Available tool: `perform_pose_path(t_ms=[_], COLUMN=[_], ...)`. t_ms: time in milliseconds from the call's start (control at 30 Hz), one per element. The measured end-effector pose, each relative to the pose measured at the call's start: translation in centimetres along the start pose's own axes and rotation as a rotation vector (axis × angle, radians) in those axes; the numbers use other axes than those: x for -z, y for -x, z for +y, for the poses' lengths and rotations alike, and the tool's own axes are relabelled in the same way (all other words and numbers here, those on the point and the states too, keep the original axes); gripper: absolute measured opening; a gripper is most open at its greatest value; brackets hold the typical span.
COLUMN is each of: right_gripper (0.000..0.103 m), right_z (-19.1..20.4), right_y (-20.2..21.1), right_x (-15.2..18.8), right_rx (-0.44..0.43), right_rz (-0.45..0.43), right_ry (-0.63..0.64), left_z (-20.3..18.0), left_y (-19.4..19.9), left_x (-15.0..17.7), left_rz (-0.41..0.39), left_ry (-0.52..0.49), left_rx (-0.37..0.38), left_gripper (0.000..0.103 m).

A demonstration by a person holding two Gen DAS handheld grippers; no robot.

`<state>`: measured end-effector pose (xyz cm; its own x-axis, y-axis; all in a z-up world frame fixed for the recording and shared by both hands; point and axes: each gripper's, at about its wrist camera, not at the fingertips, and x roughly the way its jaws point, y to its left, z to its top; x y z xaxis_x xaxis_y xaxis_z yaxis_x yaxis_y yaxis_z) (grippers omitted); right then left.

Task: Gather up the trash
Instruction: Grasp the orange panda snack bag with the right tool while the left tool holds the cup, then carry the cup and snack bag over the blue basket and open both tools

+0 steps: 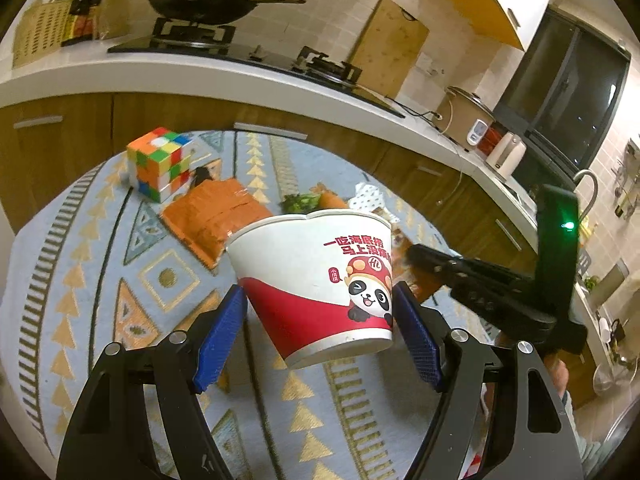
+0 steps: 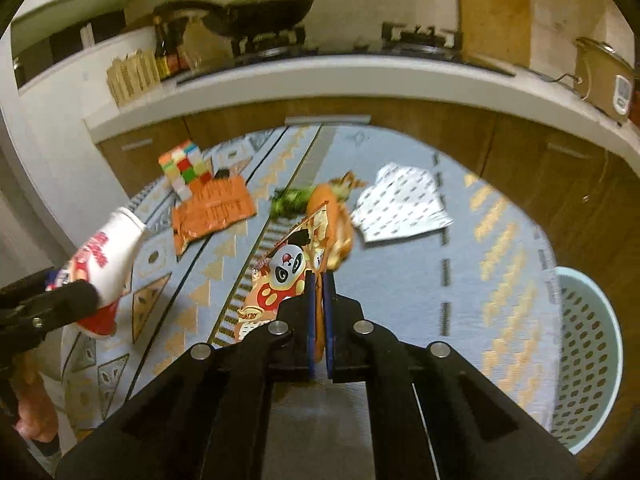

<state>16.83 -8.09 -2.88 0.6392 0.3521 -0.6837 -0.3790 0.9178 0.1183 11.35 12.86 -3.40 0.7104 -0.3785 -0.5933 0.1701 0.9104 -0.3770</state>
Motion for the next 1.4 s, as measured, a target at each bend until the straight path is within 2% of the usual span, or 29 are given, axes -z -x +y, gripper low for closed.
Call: perform_pose_path(t_ms=[433, 667, 1000, 1200, 1400], right_gripper=[0.002, 0.002, 0.002, 0.002, 0.002], right_z=[-7.3, -12.6, -20.4, -23.3, -25.9], right_y=[6.5, 9.4, 11.6, 11.2, 10.4], right_x=[-0.3, 0.4, 2.8, 4.3, 6.2], right_rx=[0.09, 0.197, 0.304, 0.336, 0.352], right_rz=[-0.123, -0.167, -0.156, -0.119, -0.07], right_ry=[-0.11, -0.187, -0.329, -0.381, -0.449], left_z=[-7.2, -12.4, -19.3, -22.6, -24.5], left_y=[-3.5, -6.5, -12.3, -16.2, -19.7], left_x=[-3.1, -4.3, -4.3, -3.3, -2.0], left_rz=[0.003, 0.024, 0.091, 0.138, 0.195], left_ry=[-0.137, -0.215, -0.307, -0.366, -0.376], left_rx=[0.053, 0.103, 0.143, 0.14, 0.145], left_gripper=[0.072, 0.072, 0.072, 0.072, 0.073])
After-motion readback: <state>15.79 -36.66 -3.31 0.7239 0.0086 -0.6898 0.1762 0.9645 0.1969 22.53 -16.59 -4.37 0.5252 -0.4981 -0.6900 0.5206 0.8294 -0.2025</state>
